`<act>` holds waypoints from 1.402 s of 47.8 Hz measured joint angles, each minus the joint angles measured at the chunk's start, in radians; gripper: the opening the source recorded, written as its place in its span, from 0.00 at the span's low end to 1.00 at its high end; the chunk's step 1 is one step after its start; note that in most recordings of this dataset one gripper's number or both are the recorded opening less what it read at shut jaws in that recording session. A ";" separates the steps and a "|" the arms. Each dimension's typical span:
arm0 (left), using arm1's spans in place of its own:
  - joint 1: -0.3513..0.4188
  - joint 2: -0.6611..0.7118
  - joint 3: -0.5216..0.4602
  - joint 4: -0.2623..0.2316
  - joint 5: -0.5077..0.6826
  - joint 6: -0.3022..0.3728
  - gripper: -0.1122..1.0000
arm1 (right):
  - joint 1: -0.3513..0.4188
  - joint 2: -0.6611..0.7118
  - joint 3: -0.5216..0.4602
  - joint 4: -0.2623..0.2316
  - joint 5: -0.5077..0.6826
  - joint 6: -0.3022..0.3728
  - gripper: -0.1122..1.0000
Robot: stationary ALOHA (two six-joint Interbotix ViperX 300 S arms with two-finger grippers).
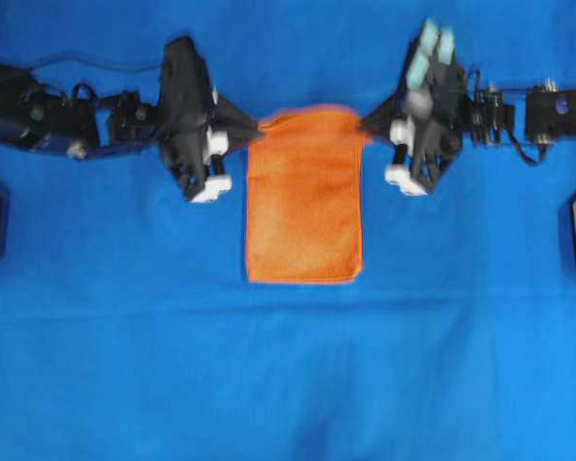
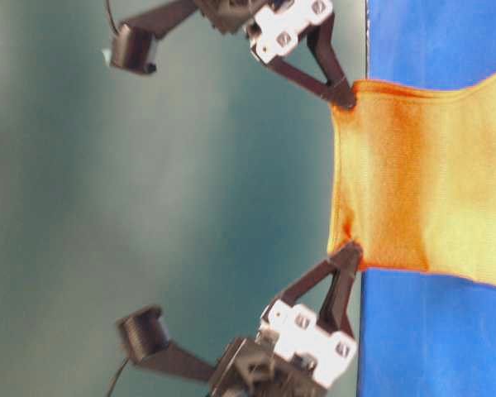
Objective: Fold the orange towel.
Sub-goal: 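Fold the top edge down toward the bottom edge with both grippers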
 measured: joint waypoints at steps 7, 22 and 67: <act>-0.091 -0.028 0.021 0.000 0.011 -0.006 0.12 | 0.086 -0.018 0.025 0.017 0.008 0.038 0.11; -0.209 -0.005 0.031 0.000 0.031 -0.041 0.12 | 0.225 -0.005 0.028 0.020 0.052 0.104 0.11; -0.259 0.130 0.035 0.000 -0.017 -0.087 0.52 | 0.291 0.163 -0.002 0.020 -0.025 0.183 0.38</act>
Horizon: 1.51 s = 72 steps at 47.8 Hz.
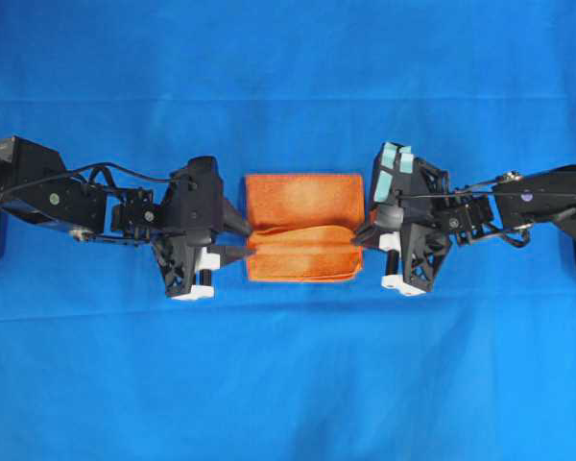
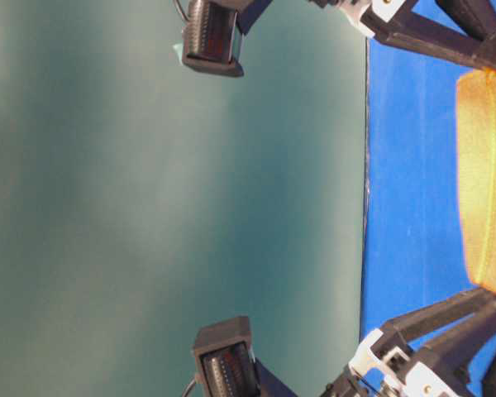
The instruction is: Fold the orange towel.
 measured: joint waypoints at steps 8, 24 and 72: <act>-0.002 -0.003 -0.002 -0.002 0.002 0.006 0.76 | 0.018 0.003 -0.017 0.000 0.000 0.000 0.69; -0.002 -0.236 0.005 -0.002 0.156 0.017 0.72 | 0.044 -0.196 -0.026 -0.003 0.129 -0.011 0.65; -0.009 -1.192 0.535 -0.002 0.224 0.017 0.72 | 0.044 -0.997 0.436 -0.069 0.184 -0.011 0.65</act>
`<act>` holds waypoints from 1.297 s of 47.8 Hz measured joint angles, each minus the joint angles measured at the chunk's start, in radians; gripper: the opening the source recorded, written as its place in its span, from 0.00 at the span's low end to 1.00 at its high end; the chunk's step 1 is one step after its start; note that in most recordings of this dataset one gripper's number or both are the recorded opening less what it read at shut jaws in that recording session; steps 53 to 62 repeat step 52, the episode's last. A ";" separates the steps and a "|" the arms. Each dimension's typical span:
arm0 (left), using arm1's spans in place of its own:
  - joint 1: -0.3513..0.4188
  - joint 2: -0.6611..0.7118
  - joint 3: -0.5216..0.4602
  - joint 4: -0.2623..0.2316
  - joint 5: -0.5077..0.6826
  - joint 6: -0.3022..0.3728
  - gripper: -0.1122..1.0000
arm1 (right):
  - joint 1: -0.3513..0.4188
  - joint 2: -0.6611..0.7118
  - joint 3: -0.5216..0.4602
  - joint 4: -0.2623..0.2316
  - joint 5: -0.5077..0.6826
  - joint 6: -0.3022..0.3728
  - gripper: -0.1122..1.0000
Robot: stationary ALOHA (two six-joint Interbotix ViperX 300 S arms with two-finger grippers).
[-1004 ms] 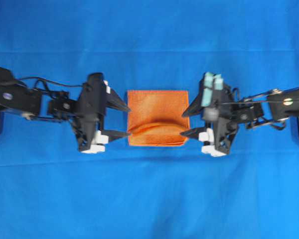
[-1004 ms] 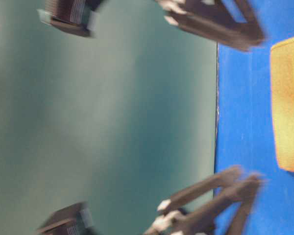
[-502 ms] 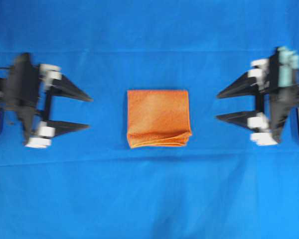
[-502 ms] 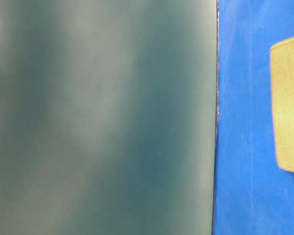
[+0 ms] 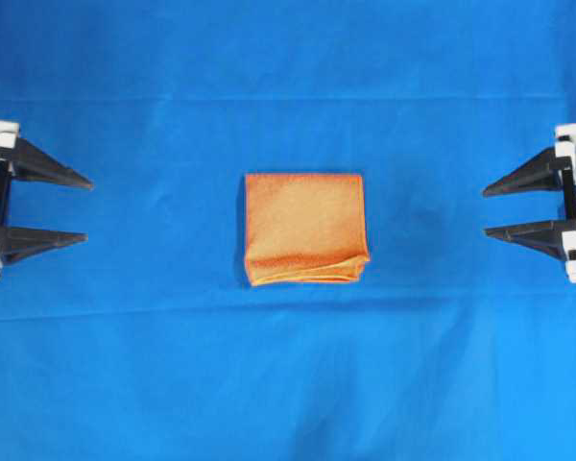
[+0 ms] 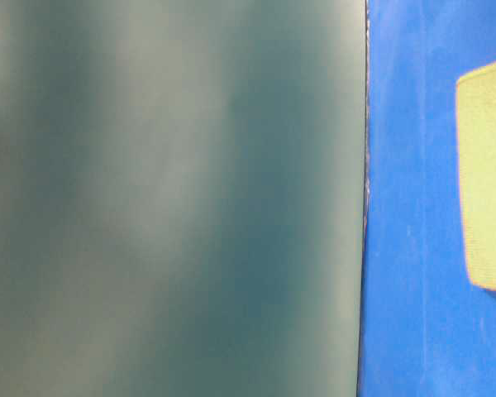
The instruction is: Fold the orange towel.
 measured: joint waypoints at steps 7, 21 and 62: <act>-0.003 -0.057 0.041 0.000 0.000 0.000 0.72 | -0.028 -0.002 0.044 0.000 -0.058 0.000 0.65; 0.000 -0.072 0.048 0.000 0.000 0.000 0.72 | -0.037 0.002 0.052 0.000 -0.094 0.000 0.65; 0.000 -0.072 0.048 0.002 0.000 0.000 0.72 | -0.037 0.002 0.052 0.000 -0.094 0.000 0.65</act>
